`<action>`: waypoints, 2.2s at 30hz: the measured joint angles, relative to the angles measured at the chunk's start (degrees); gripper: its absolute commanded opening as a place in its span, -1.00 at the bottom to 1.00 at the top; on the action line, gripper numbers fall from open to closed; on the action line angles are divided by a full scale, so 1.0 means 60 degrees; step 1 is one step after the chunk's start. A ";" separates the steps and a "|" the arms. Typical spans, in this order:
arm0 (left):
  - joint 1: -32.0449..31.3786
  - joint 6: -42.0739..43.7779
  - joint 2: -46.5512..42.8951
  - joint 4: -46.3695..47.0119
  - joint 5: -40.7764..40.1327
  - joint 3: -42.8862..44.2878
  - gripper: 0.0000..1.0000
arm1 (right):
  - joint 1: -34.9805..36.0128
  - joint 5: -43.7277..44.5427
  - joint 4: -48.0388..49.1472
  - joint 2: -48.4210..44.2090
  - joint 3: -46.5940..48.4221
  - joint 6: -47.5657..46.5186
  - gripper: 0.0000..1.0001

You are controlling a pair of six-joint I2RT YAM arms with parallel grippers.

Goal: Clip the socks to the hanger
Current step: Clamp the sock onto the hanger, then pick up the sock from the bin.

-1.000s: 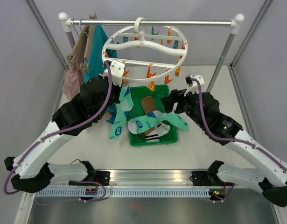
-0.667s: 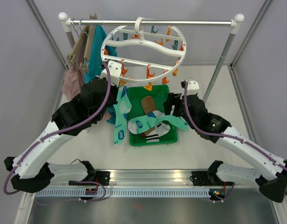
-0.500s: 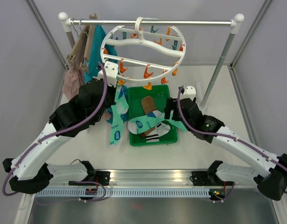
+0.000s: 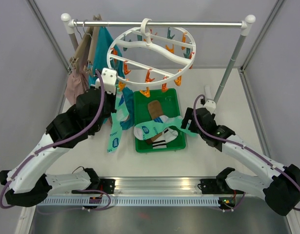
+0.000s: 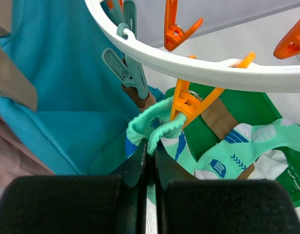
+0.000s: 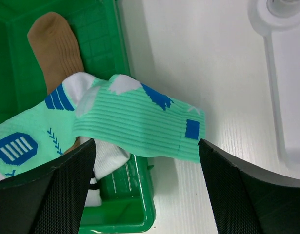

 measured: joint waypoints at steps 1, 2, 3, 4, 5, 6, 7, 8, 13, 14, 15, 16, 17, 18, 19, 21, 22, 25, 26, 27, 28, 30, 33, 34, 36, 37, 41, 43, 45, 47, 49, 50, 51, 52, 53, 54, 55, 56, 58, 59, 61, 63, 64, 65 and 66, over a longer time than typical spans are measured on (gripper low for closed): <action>0.0007 0.0000 0.0047 0.0055 -0.0004 -0.0084 -0.95 | -0.0036 -0.0036 0.0033 -0.0080 -0.0146 0.0138 0.84; 0.0029 0.0000 0.0102 0.0124 -0.0004 -0.0171 -0.95 | -0.0051 -0.0051 0.0062 -0.0164 -0.0273 0.0244 0.84; 0.0066 0.0000 0.0153 0.0175 -0.0004 -0.0229 -0.95 | -0.0073 -0.0069 0.0087 -0.0284 -0.0426 0.0361 0.85; 0.0098 0.0000 0.0193 0.0229 -0.0004 -0.0270 -0.95 | -0.0102 -0.0076 0.0084 -0.0404 -0.0557 0.0466 0.85; 0.0135 0.0000 0.0240 0.0295 -0.0007 -0.0306 -0.95 | -0.0124 -0.0076 0.0117 -0.0517 -0.0688 0.0565 0.86; 0.0182 0.0000 0.0277 0.0368 -0.0007 -0.0335 -0.95 | -0.0149 -0.0076 0.0127 -0.0594 -0.0772 0.0616 0.87; 0.0222 -0.0004 0.0306 0.0463 -0.0007 -0.0364 -0.95 | -0.0200 -0.0087 0.0171 -0.0681 -0.0885 0.0681 0.86; 0.0284 -0.0007 0.0306 0.0586 -0.0007 -0.0423 -0.95 | -0.0255 -0.0109 0.0233 -0.0765 -0.0994 0.0747 0.87; 0.0576 -0.0025 0.0306 0.0951 -0.0084 -0.0565 -0.95 | -0.0619 -0.0382 0.0707 -0.0998 -0.1672 0.0918 0.87; 0.0612 -0.0022 0.0306 0.0998 -0.0117 -0.0579 -0.95 | -0.0692 -0.0455 0.0794 -0.0984 -0.1781 0.0943 0.87; 0.0652 -0.0022 0.0306 0.1082 -0.0186 -0.0597 -0.95 | -0.0769 -0.0557 0.0871 -0.0962 -0.1876 0.0980 0.87; 0.0674 -0.0022 0.0306 0.1151 -0.0248 -0.0605 -0.95 | -0.0823 -0.0616 0.0936 -0.0929 -0.1942 0.0998 0.87; 0.0703 -0.0018 0.0302 0.1217 -0.0295 -0.0616 -0.95 | -0.0885 -0.0685 0.1056 -0.0874 -0.2018 0.1035 0.87; 0.0714 -0.0015 0.0302 0.1282 -0.0339 -0.0619 -0.95 | -0.0936 -0.0761 0.1188 -0.0812 -0.2095 0.1075 0.87; 0.0721 -0.0007 0.0302 0.1377 -0.0382 -0.0623 -0.95 | -0.0984 -0.0823 0.1304 -0.0754 -0.2164 0.1111 0.87; 0.0732 0.0040 0.0295 0.1534 -0.0452 -0.0627 -0.95 | -0.1042 -0.0914 0.1526 -0.0696 -0.2317 0.1191 0.87; 0.0732 0.0062 0.0284 0.1610 -0.0481 -0.0627 -0.95 | -0.1075 -0.0998 0.1621 -0.0685 -0.2401 0.1249 0.87; 0.0732 0.0160 0.0255 0.1785 -0.0499 -0.0627 -0.95 | -0.1206 -0.1180 0.1971 -0.0678 -0.2652 0.1421 0.87; 0.0732 0.0186 0.0248 0.1832 -0.0499 -0.0627 -0.95 | -0.1264 -0.1257 0.2109 -0.0674 -0.2747 0.1490 0.87; 0.0732 0.0204 0.0248 0.1883 -0.0499 -0.0627 -0.95 | -0.1326 -0.1330 0.2251 -0.0674 -0.2852 0.1555 0.87; 0.0732 0.0215 0.0248 0.1916 -0.0499 -0.0627 -0.95 | -0.1395 -0.1417 0.2390 -0.0674 -0.2951 0.1610 0.86; 0.0732 0.0233 0.0248 0.1945 -0.0495 -0.0627 -0.95 | -0.1519 -0.1577 0.2630 -0.0674 -0.3126 0.1741 0.84; 0.0732 0.0240 0.0240 0.1985 -0.0492 -0.0627 -0.95 | -0.1643 -0.1763 0.2958 -0.0634 -0.3264 0.1883 0.80; 0.0732 0.0277 0.0237 0.2004 -0.0492 -0.0627 -0.95 | -0.1676 -0.1829 0.3089 -0.0608 -0.3286 0.1927 0.78; 0.0732 0.0379 0.0215 0.2076 -0.0484 -0.0630 -0.95 | -0.1723 -0.1920 0.3377 -0.0590 -0.3359 0.2036 0.75; 0.0732 0.0419 0.0204 0.2113 -0.0481 -0.0630 -0.95 | -0.1738 -0.1956 0.3534 -0.0594 -0.3413 0.2087 0.72; 0.0732 0.0528 0.0138 0.2197 -0.0474 -0.0652 -0.94 | -0.1843 -0.2142 0.4102 -0.0594 -0.3723 0.2317 0.55; 0.0732 0.0557 0.0120 0.2255 -0.0470 -0.0707 -0.94 | -0.1891 -0.2218 0.4251 -0.0597 -0.3847 0.2415 0.47; 0.0732 0.0583 0.0113 0.2324 -0.0466 -0.0776 -0.94 | -0.1923 -0.2295 0.4382 -0.0623 -0.3952 0.2517 0.30; 0.0732 0.0597 0.0113 0.2346 -0.0452 -0.0827 -0.94 | -0.1942 -0.2317 0.4495 -0.0747 -0.4054 0.2619 0.13; 0.0732 0.0605 0.0113 0.2371 -0.0441 -0.0852 -0.93 | -0.1971 -0.2313 0.4564 -0.0958 -0.4135 0.2707 -0.01; 0.0732 0.0608 0.0113 0.2397 -0.0423 -0.0874 -0.93 | -0.1978 -0.2310 0.4557 -0.1045 -0.4149 0.2732 -0.23; 0.0732 0.0612 0.0113 0.2401 -0.0415 -0.0896 -0.93 | -0.1978 -0.2302 0.4557 -0.1147 -0.4160 0.2732 -0.33; 0.0732 0.0616 0.0113 0.2404 -0.0412 -0.0918 -0.92 | -0.1978 -0.2302 0.4564 -0.1239 -0.4164 0.2769 -0.41; 0.0732 0.0619 0.0113 0.2419 -0.0408 -0.0951 -0.92 | -0.1982 -0.2284 0.4564 -0.1333 -0.4164 0.2798 -0.57; 0.0732 0.0619 0.0113 0.2426 -0.0397 -0.0965 -0.90 | -0.1978 -0.2273 0.4561 -0.1432 -0.4164 0.2787 -0.64; 0.0732 0.0623 0.0113 0.2459 -0.0379 -0.1002 -0.88 | -0.1978 -0.2266 0.4557 -0.1526 -0.4164 0.2790 -0.81; 0.0732 0.0619 0.0109 0.2470 -0.0353 -0.1027 -0.87 | -0.1978 -0.2259 0.4557 -0.1617 -0.4164 0.2783 -0.90; 0.0732 0.0619 0.0095 0.2528 -0.0240 -0.1115 -0.85 | -0.1978 -0.2237 0.4517 -0.1810 -0.4160 0.2663 -0.99; 0.0732 0.0623 0.0095 0.2550 -0.0204 -0.1147 -0.84 | -0.1982 -0.2237 0.4473 -0.1909 -0.4142 0.2535 -0.99; 0.0732 0.0623 0.0069 0.2616 -0.0080 -0.1224 -0.81 | -0.1982 -0.2244 0.4244 -0.2033 -0.3982 0.2244 -0.99; 0.0732 0.0627 0.0025 0.2648 0.0095 -0.1304 -0.79 | -0.1985 -0.2255 0.3960 -0.2116 -0.3628 0.1865 -0.99; 0.0732 0.0630 0.0000 0.2674 0.0204 -0.1341 -0.78 | -0.1985 -0.2280 0.3810 -0.2164 -0.3406 0.1665 -1.00; 0.0732 0.0652 -0.0040 0.2721 0.0310 -0.1392 -0.76 | -0.1985 -0.2324 0.3603 -0.2208 -0.3122 0.1453 -0.99; 0.0732 0.0688 -0.0084 0.2765 0.0390 -0.1450 -0.73 | -0.1985 -0.2397 0.3446 -0.2251 -0.2823 0.1257 -0.99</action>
